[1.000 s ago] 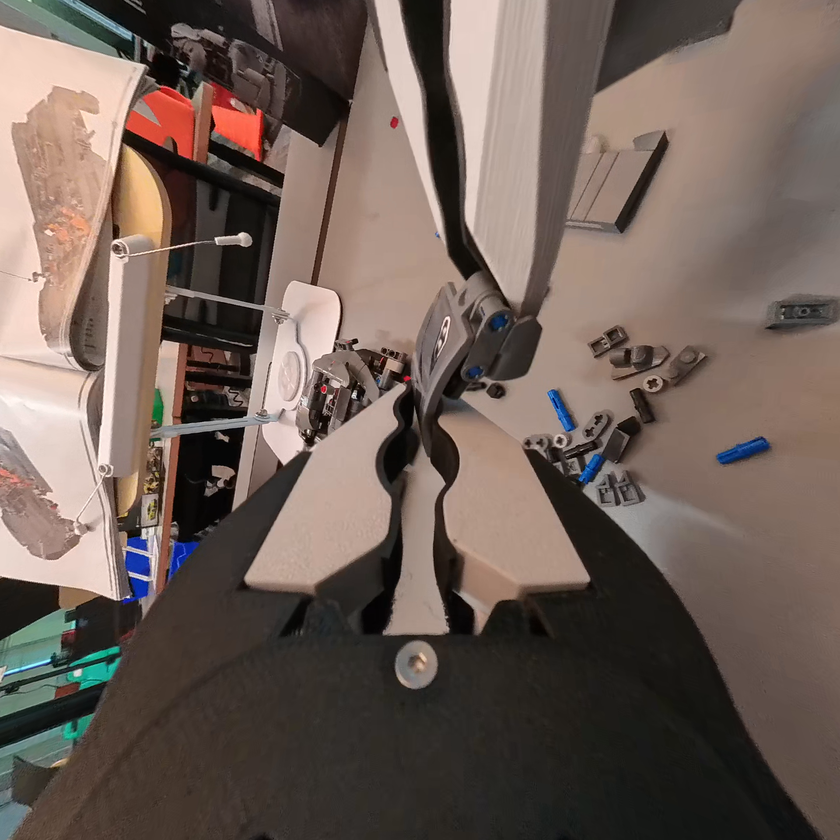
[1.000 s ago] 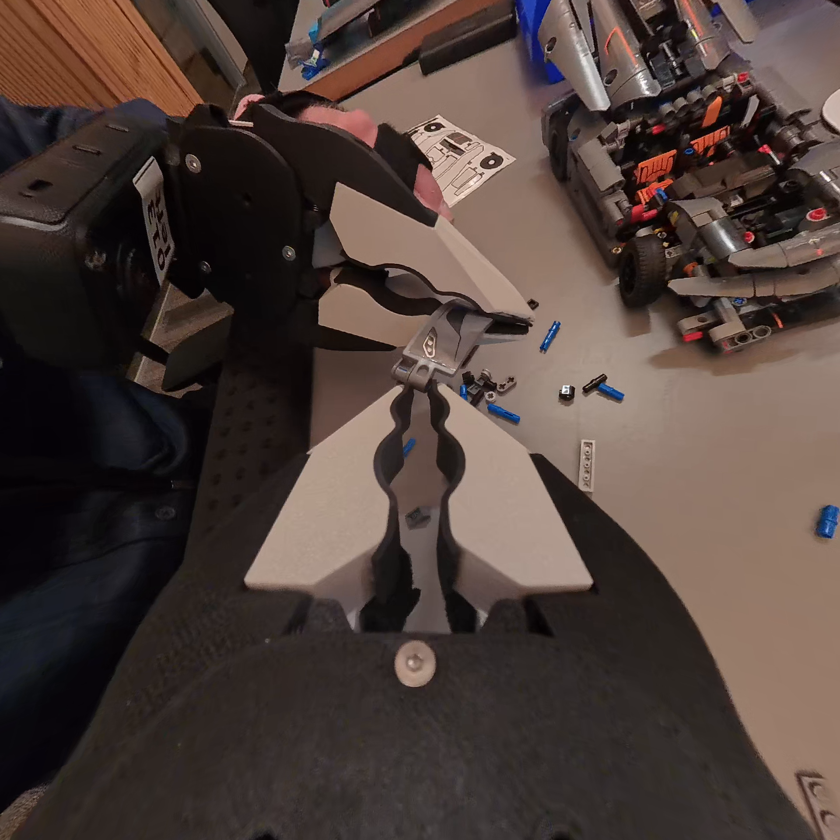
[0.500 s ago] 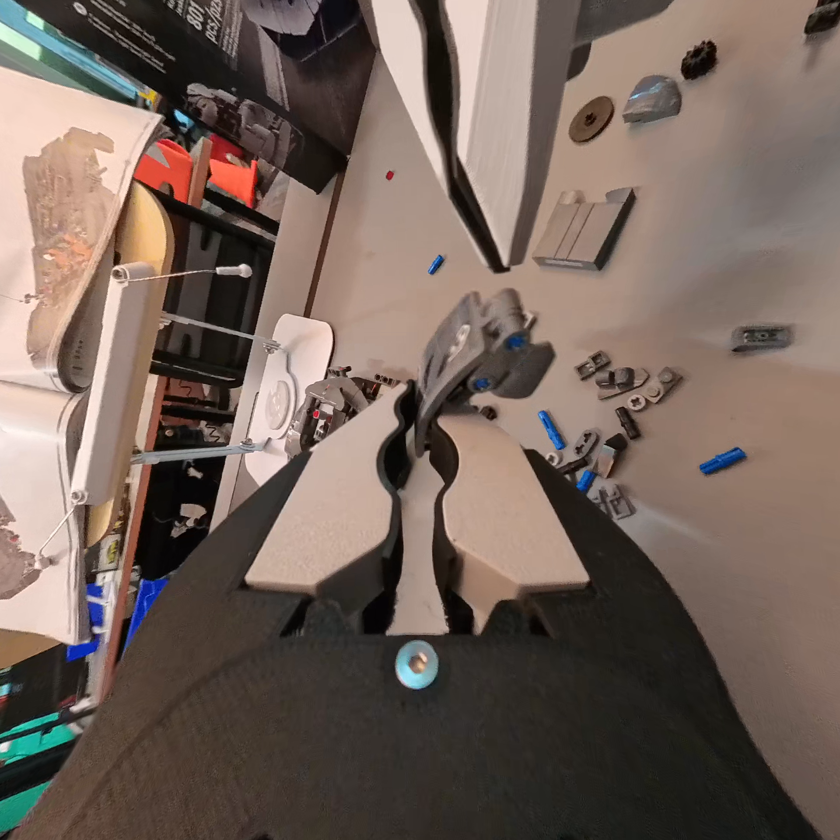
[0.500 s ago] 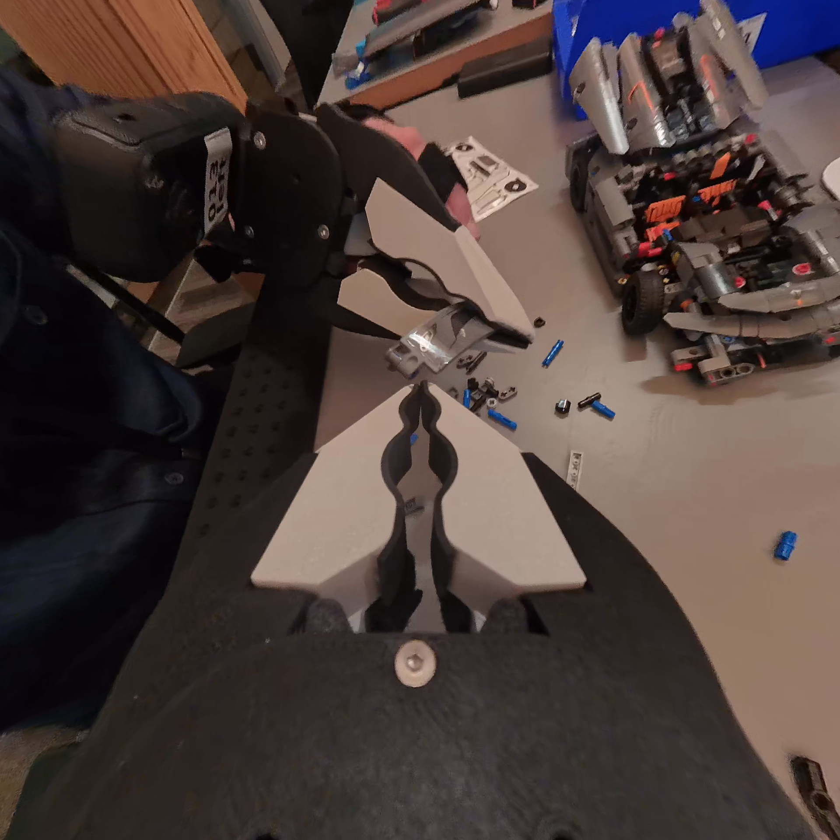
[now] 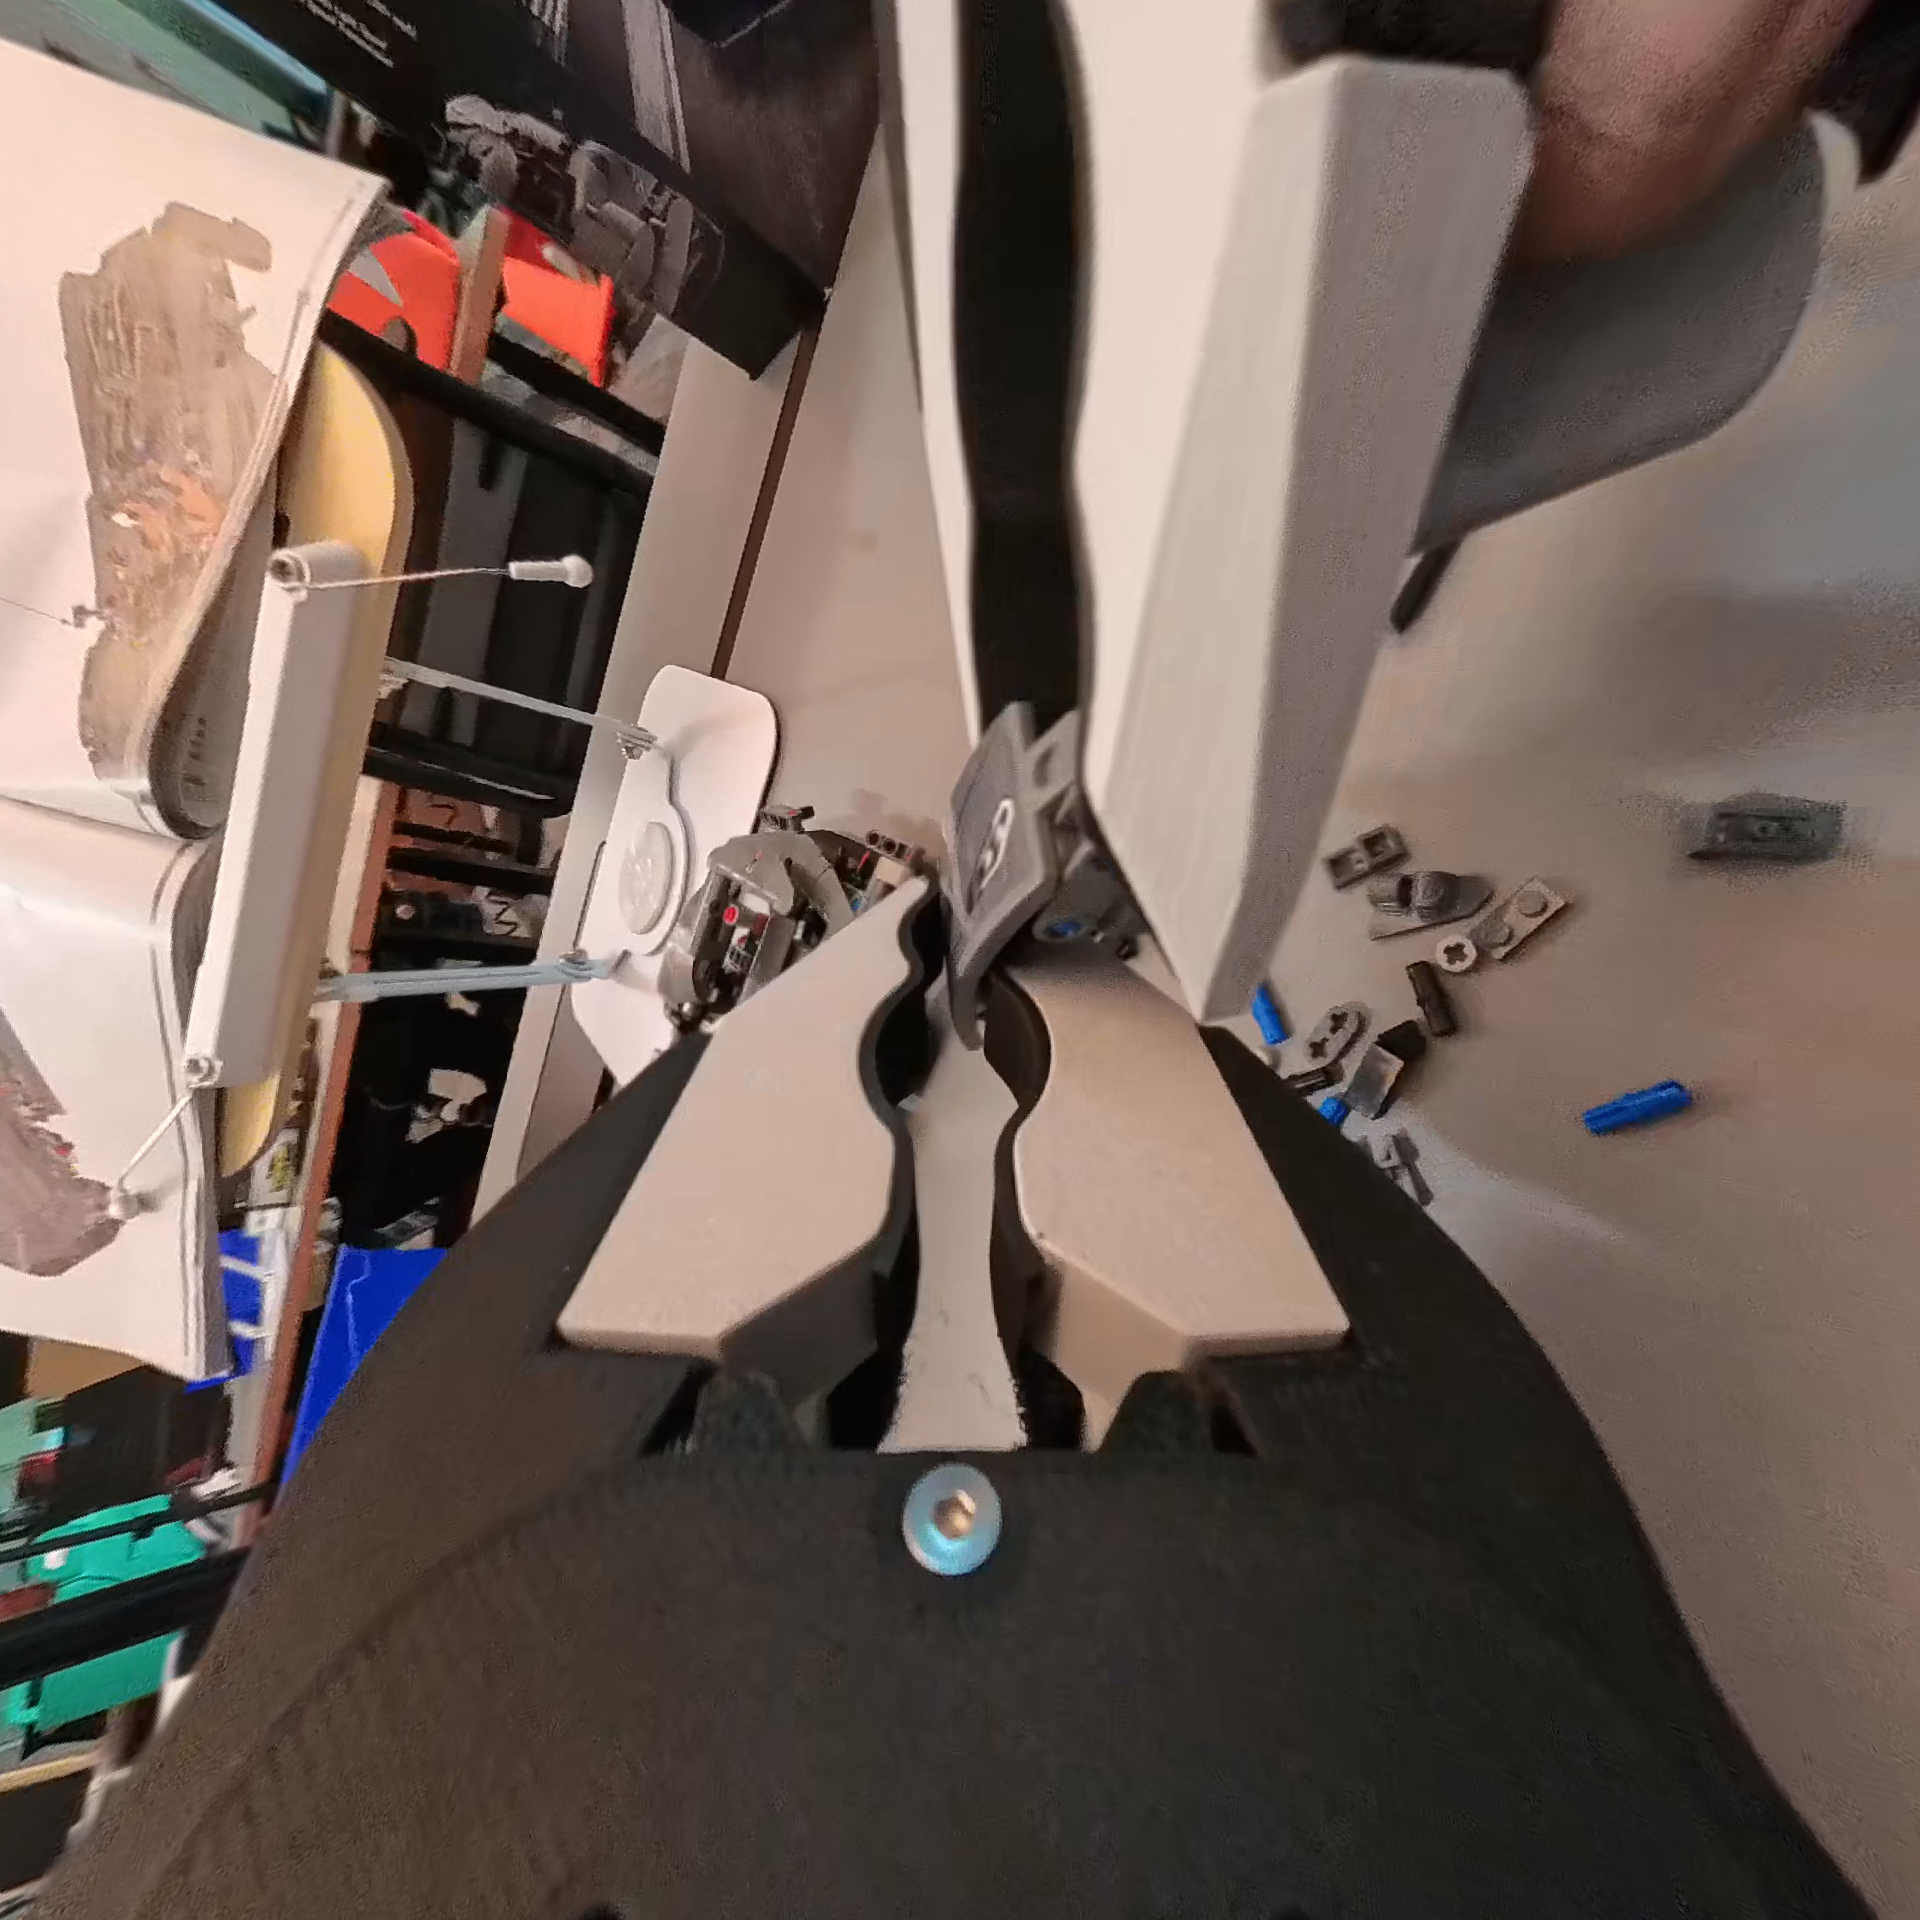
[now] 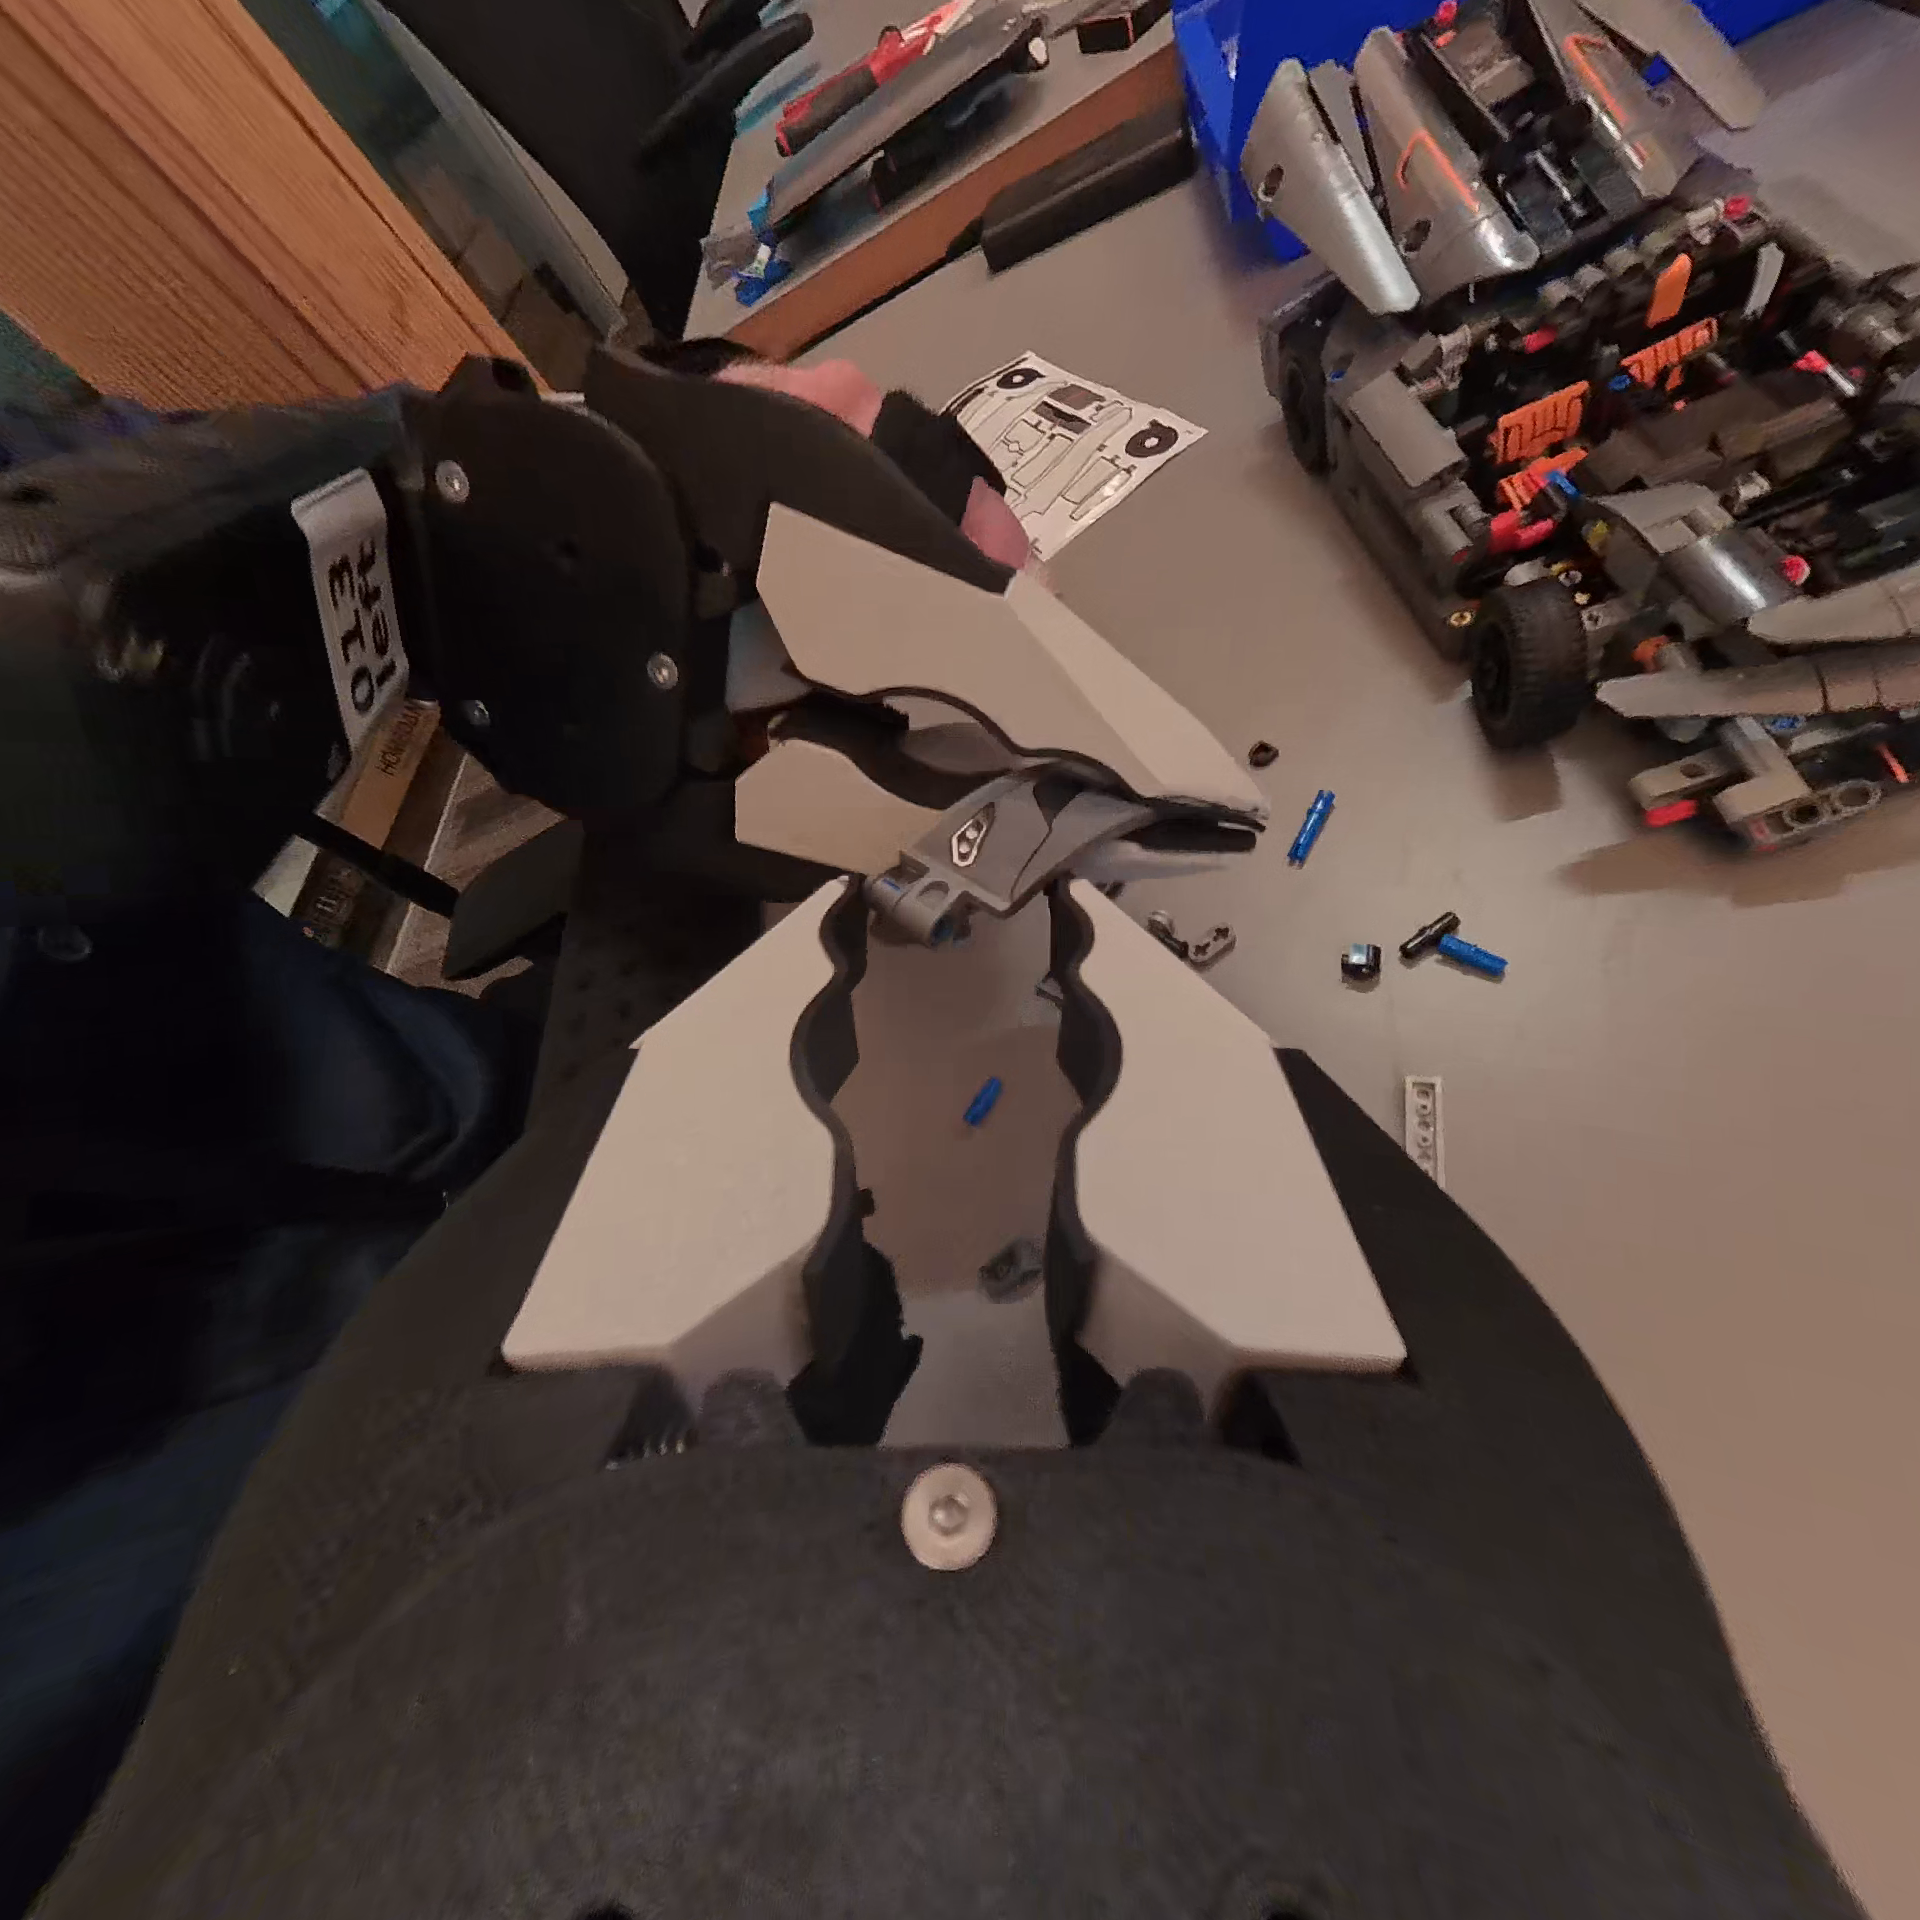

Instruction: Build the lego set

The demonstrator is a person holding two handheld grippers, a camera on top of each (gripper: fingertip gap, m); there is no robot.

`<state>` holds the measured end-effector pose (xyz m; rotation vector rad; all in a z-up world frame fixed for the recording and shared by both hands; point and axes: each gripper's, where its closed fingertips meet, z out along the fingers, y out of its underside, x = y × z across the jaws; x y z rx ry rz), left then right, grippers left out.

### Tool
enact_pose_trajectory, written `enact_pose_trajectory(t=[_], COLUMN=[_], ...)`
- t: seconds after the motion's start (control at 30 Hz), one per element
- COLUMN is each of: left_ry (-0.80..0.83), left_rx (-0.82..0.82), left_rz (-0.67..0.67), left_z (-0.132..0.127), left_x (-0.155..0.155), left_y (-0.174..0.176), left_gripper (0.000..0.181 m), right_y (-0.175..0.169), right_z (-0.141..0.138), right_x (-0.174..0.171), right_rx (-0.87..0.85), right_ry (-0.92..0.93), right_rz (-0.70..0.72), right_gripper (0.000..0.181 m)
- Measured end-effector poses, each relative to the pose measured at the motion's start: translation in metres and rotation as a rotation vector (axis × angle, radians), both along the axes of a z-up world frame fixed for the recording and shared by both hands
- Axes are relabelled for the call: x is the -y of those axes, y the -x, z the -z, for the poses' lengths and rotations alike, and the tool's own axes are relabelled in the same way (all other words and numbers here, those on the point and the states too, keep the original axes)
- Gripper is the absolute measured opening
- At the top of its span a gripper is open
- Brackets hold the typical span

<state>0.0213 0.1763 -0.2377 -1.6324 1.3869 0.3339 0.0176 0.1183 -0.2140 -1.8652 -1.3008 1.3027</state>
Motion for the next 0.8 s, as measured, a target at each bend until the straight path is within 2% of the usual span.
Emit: enact_pose_trajectory(t=[0.6, 0.8], left_ry=[-0.058, -0.034], left_rx=[-0.041, -0.061], left_rz=[0.099, 0.047], left_z=[-0.004, 0.001], left_x=[0.004, -0.001], left_y=[-0.004, 0.003], left_gripper=[0.001, 0.0], right_y=[-0.019, -0.019], right_z=[0.004, 0.011], right_x=[0.005, 0.003], right_rx=[0.033, 0.052], right_ry=[0.028, 0.038], right_rz=[-0.15, -0.141], right_gripper=[0.025, 0.025])
